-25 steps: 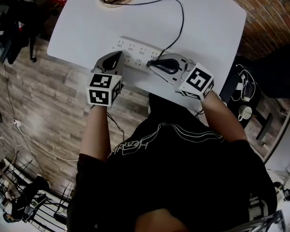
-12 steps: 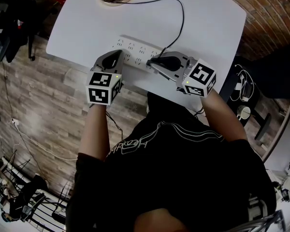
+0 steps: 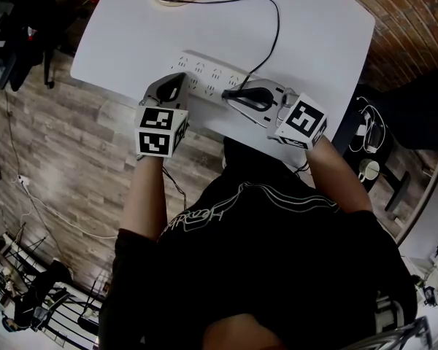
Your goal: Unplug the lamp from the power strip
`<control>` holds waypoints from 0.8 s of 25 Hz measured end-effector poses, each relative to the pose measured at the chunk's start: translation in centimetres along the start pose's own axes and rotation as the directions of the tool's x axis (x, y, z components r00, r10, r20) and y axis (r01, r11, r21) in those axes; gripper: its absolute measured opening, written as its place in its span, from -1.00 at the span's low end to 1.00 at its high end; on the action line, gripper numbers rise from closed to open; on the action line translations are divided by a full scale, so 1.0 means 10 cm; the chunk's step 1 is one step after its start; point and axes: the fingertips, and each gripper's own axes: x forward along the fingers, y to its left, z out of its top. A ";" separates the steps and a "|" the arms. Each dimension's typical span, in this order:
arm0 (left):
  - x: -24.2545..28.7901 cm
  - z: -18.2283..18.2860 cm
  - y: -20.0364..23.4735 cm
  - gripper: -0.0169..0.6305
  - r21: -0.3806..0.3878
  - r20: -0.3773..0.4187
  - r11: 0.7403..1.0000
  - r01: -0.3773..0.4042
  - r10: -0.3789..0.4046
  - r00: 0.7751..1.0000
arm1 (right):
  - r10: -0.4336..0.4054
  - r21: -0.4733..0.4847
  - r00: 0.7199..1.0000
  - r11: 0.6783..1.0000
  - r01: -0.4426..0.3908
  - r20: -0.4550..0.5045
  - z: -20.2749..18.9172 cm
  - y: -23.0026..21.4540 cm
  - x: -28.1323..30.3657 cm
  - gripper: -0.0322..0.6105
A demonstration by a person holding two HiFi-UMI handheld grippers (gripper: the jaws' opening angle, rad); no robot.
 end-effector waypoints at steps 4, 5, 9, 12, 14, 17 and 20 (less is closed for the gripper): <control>0.01 0.00 -0.01 -0.94 0.005 -0.018 1.000 0.005 -0.004 1.000 | 0.011 0.175 0.995 0.984 -0.029 0.104 0.09 -0.11 -0.09 -0.86; 0.01 0.01 -0.01 -0.94 0.009 -0.021 1.000 0.007 -0.006 1.000 | 0.010 0.235 0.981 0.970 -0.056 0.195 0.25 -0.15 -0.16 -0.86; 0.00 0.02 0.01 -0.94 -0.003 -0.007 1.000 0.004 -0.004 1.000 | -0.001 0.086 0.982 0.996 -0.016 0.188 0.72 -0.22 -0.21 -0.86; -0.01 0.00 -0.01 -0.94 0.054 -0.046 0.999 0.004 -0.001 0.999 | -0.034 0.032 0.990 0.999 0.030 0.139 0.79 -0.22 -0.28 -0.85; 0.00 0.01 -0.01 -0.94 0.077 -0.063 0.997 0.015 -0.010 0.998 | -0.077 0.035 0.986 0.997 0.073 0.149 0.82 -0.25 -0.35 -0.85; -0.03 0.04 -0.01 -0.94 0.039 -0.062 0.999 0.015 -0.013 0.998 | -0.135 0.054 0.978 0.990 0.128 0.160 0.83 -0.29 -0.44 -0.85; -0.14 0.21 -0.07 -0.94 0.027 -0.012 0.999 0.022 -0.022 1.000 | -0.155 0.058 0.973 0.987 0.147 0.170 0.89 -0.28 -0.51 -0.85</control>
